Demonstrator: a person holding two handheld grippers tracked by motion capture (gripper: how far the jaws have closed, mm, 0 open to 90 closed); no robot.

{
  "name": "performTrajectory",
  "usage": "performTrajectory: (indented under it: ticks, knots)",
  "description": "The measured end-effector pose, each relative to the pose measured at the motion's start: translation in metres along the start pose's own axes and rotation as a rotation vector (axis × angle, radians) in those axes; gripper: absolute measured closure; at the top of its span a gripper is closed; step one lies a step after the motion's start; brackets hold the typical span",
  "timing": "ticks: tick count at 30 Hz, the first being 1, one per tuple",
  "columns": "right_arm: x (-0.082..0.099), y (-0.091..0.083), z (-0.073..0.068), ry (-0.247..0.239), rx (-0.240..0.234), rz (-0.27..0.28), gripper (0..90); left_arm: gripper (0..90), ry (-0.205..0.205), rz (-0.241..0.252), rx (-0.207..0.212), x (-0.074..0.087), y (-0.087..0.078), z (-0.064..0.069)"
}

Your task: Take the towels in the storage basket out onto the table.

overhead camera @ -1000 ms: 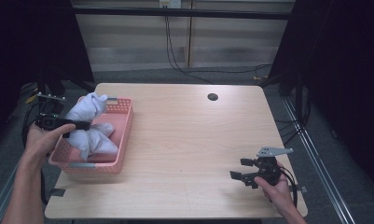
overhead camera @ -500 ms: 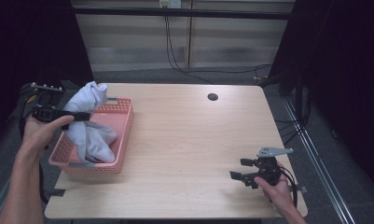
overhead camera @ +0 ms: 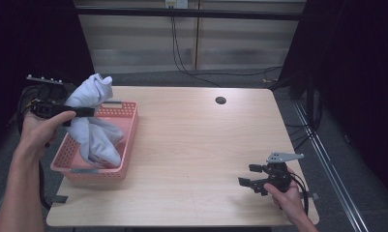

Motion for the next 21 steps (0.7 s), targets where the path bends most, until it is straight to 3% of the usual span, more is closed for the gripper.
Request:
performTrajectory:
  ticks: [7, 15, 21]
  knots:
    - [0.0, 0.001, 0.001, -0.002, -0.001, -0.001, 19.3, 56.3, 0.007, 0.044, 0.002, -0.01, -0.012, 0.003]
    - [0.0, -0.001, 0.0, 0.0, -0.001, 0.002, 19.2, 56.2, 0.018, 0.063, 0.011, -0.022, -0.019, 0.012]
    - [0.0, -0.002, 0.001, 0.0, 0.002, 0.004, 19.1, 56.2, 0.029, 0.071, -0.009, -0.029, -0.024, 0.017]
Point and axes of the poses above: each handheld gripper's, and its own axes: y roughly forward along the jaws, x roughly out of its underside, z roughly to its right, the point moved 3 cm from there along y, roughly forward along the jaws, and after that the axes turned 5 degrees about -z, right-handed, at the moved point
